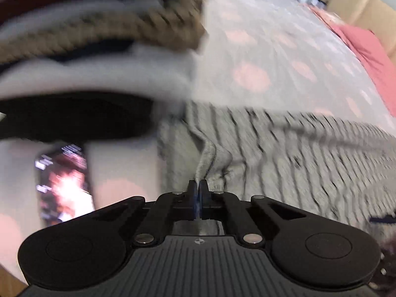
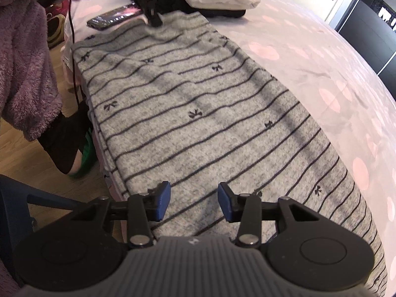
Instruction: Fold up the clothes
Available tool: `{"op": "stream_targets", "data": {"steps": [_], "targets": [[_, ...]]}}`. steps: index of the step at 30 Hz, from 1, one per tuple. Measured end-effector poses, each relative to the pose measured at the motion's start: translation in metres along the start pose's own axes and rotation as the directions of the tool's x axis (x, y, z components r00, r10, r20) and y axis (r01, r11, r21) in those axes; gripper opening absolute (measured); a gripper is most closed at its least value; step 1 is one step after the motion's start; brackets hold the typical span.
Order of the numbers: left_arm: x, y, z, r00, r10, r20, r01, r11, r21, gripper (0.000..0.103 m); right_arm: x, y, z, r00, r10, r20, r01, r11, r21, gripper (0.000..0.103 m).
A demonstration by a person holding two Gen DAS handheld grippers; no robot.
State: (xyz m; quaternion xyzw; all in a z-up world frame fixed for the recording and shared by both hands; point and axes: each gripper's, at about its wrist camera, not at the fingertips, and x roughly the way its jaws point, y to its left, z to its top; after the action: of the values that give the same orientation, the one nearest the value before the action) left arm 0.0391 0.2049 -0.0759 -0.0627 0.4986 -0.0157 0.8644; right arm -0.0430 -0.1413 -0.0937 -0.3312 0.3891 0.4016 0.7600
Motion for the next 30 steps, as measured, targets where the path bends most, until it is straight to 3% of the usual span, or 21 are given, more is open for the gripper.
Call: {"op": "stream_targets", "data": {"steps": [5,10,12,14,15,24,27,29,30], "targets": [[0.015,0.001,0.0,0.996,0.082,-0.017,-0.082,0.996,0.029,0.0,0.006,-0.005,-0.001,1.0,0.017,-0.015,-0.017,1.0,0.021,0.048],[0.016,-0.001,0.001,0.996,0.077,-0.039,-0.075,0.996,0.038,0.004,0.006,-0.006,-0.001,1.0,0.016,-0.016,-0.016,1.0,0.025,0.053],[0.009,0.001,0.002,0.997,0.063,-0.039,-0.062,0.998,0.015,0.019,0.005,-0.007,-0.001,1.0,0.014,-0.014,-0.013,1.0,0.026,0.054],[0.002,0.002,-0.002,0.998,0.053,-0.029,-0.053,0.999,-0.001,0.051,0.005,-0.007,-0.002,1.0,0.013,-0.015,-0.013,1.0,0.028,0.055],[-0.001,0.003,-0.004,0.999,0.049,-0.023,-0.049,0.999,-0.007,0.055,0.005,-0.007,-0.001,1.0,0.014,-0.016,-0.013,1.0,0.028,0.055],[0.01,0.001,-0.031,0.986,0.056,-0.154,-0.055,0.998,0.015,0.055,0.002,-0.002,0.001,1.0,0.01,0.001,-0.01,1.0,0.013,0.055],[0.015,0.0,-0.033,0.986,0.054,-0.159,-0.053,0.999,0.01,0.052,-0.001,-0.003,0.001,1.0,-0.001,0.013,0.001,1.0,0.018,0.055],[0.015,-0.003,-0.031,0.986,0.02,-0.166,-0.018,1.0,0.013,0.021,-0.003,-0.003,0.001,1.0,-0.009,0.019,0.008,1.0,0.024,0.055],[0.014,-0.007,-0.031,0.986,0.014,-0.165,-0.01,1.0,0.024,0.015,-0.004,-0.004,0.001,1.0,-0.013,0.022,0.013,1.0,0.027,0.056]]}}
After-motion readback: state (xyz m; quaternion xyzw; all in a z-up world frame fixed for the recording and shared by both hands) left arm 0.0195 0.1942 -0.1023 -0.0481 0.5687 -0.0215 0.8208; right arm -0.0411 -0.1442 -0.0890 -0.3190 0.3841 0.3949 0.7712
